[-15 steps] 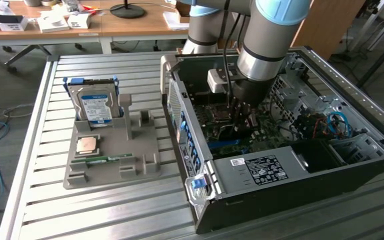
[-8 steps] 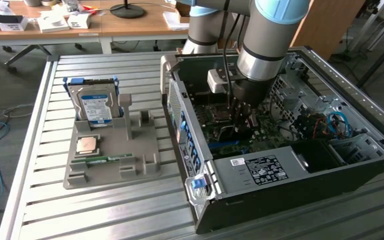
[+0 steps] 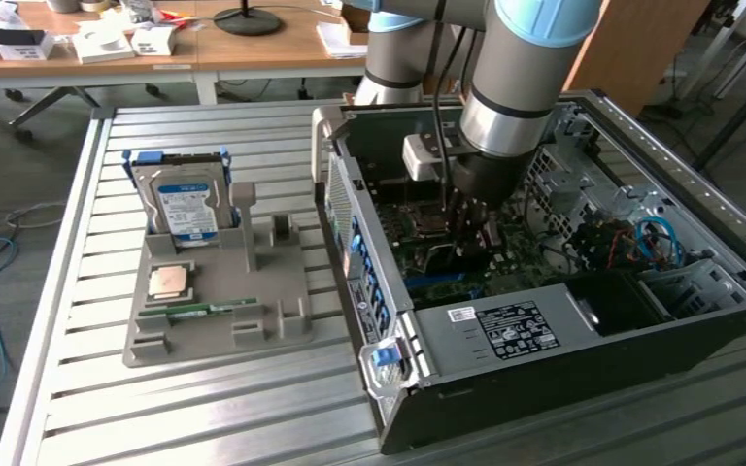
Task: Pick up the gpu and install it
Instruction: 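Insert the gpu into the slot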
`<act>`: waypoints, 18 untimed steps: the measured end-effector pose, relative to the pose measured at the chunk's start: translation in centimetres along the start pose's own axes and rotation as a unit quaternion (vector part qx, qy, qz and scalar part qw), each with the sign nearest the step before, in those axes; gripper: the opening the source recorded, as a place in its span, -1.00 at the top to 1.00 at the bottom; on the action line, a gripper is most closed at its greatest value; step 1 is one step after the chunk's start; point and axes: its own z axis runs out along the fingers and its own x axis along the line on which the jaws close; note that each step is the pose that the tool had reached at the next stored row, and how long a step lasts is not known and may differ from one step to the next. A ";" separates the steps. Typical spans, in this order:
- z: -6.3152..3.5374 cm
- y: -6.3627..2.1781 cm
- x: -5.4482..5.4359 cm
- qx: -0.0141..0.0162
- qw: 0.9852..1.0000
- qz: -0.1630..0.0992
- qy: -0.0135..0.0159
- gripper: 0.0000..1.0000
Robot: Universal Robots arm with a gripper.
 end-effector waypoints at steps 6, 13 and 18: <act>-0.26 0.00 0.0 0.000 1.000 0.000 0.000 0.47; -0.33 -0.04 0.0 0.000 1.000 0.000 -0.008 0.47; -0.32 -0.05 0.0 0.000 1.000 -0.001 -0.004 0.47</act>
